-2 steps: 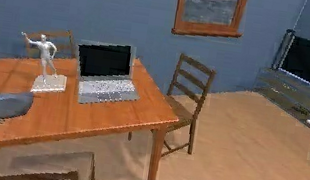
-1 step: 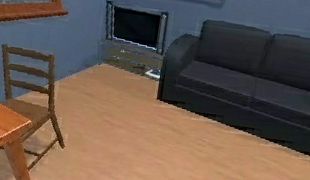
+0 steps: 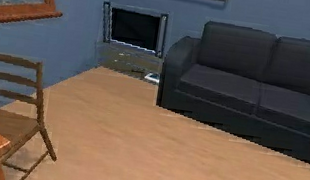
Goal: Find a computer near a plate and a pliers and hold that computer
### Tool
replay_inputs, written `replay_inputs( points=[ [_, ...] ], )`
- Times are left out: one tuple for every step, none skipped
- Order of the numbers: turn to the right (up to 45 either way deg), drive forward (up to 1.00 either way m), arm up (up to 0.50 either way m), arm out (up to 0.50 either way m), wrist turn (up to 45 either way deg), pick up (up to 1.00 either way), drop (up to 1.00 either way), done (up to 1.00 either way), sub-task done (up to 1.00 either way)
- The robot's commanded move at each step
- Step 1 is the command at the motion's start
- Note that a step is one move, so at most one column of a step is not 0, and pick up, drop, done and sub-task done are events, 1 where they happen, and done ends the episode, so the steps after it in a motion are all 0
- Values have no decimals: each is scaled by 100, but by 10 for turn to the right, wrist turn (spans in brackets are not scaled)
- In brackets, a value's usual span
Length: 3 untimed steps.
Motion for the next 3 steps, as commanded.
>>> replay_inputs(
  points=[
    [-450,0,0,0,0,0,0,0,0],
    [-450,0,0,0,0,0,0,0,0],
    [-450,0,0,0,0,0,0,0,0]
  ],
)
